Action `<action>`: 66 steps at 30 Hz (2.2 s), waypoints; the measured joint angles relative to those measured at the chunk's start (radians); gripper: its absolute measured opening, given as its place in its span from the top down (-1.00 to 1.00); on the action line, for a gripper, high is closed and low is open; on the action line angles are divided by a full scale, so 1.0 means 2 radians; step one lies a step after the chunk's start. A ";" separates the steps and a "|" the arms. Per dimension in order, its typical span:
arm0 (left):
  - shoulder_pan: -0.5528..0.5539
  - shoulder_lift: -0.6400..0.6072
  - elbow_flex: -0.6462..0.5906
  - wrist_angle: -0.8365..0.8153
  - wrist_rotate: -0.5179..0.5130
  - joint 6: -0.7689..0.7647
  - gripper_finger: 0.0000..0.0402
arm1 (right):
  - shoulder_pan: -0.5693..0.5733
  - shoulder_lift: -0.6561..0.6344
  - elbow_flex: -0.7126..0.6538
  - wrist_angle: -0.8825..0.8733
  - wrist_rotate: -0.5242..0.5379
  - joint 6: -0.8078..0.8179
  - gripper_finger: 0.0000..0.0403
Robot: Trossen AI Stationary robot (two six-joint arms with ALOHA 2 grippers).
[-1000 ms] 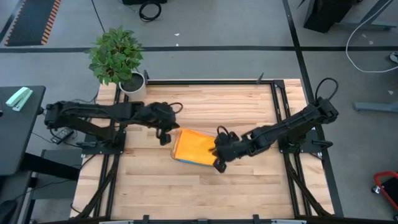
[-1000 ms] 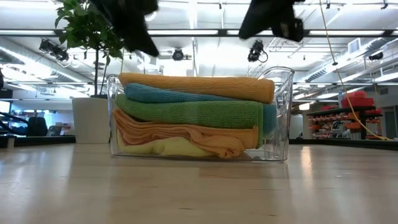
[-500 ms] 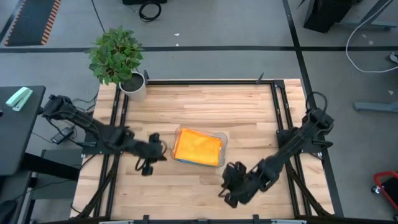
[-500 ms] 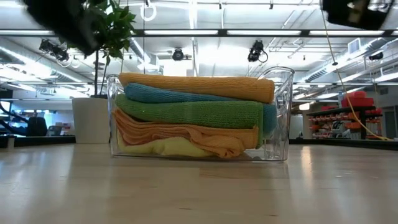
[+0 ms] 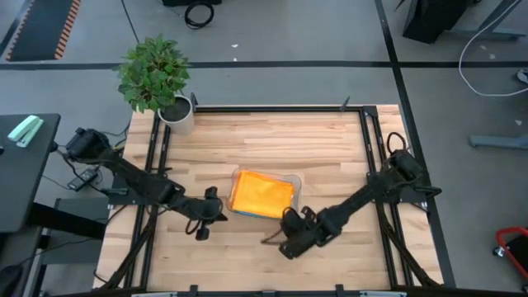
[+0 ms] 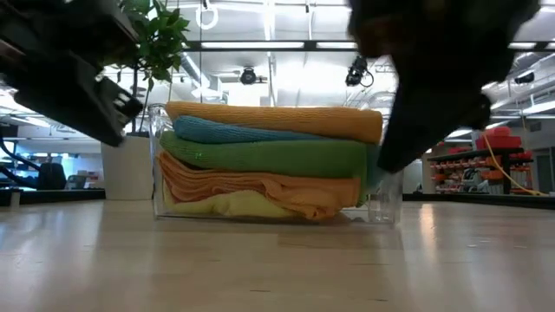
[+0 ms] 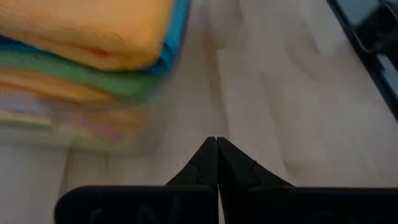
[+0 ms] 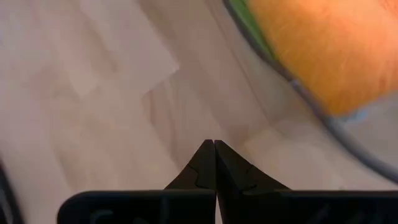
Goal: Fold microfiber towels
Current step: Move the transparent bin to the top of the table, then return to Home Position
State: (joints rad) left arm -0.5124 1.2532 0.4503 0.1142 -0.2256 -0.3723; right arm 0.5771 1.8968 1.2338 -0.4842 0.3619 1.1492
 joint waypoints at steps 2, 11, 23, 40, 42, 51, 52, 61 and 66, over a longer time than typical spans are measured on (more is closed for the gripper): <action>0.010 0.015 0.000 0.021 0.000 0.005 0.98 | -0.017 -0.001 -0.009 0.006 -0.012 -0.013 0.99; 0.087 0.038 0.000 0.053 0.002 0.009 0.98 | -0.074 -0.063 -0.094 0.037 -0.039 -0.063 0.99; 0.187 0.038 0.000 0.060 0.033 0.024 0.97 | -0.199 -0.141 -0.165 0.061 -0.050 -0.176 0.99; 0.334 0.038 0.000 0.072 0.054 0.064 0.98 | -0.379 -0.148 -0.171 0.089 -0.103 -0.335 0.99; 0.347 0.038 0.000 0.072 0.055 0.067 0.98 | -0.392 -0.148 -0.171 0.096 -0.113 -0.346 0.99; 0.378 0.038 0.000 0.075 0.090 0.064 0.98 | -0.413 -0.148 -0.171 0.100 -0.135 -0.368 0.99; 0.378 0.038 0.000 0.077 0.097 0.061 0.97 | -0.413 -0.148 -0.171 0.099 -0.141 -0.368 0.99; 0.318 -0.024 0.000 0.060 0.120 0.010 0.97 | -0.341 -0.197 -0.171 0.049 -0.135 -0.305 0.99; 0.250 -0.069 0.000 0.012 0.098 -0.014 0.97 | -0.264 -0.235 -0.171 0.033 -0.092 -0.234 0.99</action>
State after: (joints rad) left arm -0.0118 1.1142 0.4503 0.1384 -0.0299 -0.4011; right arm 0.0485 1.4275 0.8921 -0.4175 0.1781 0.6808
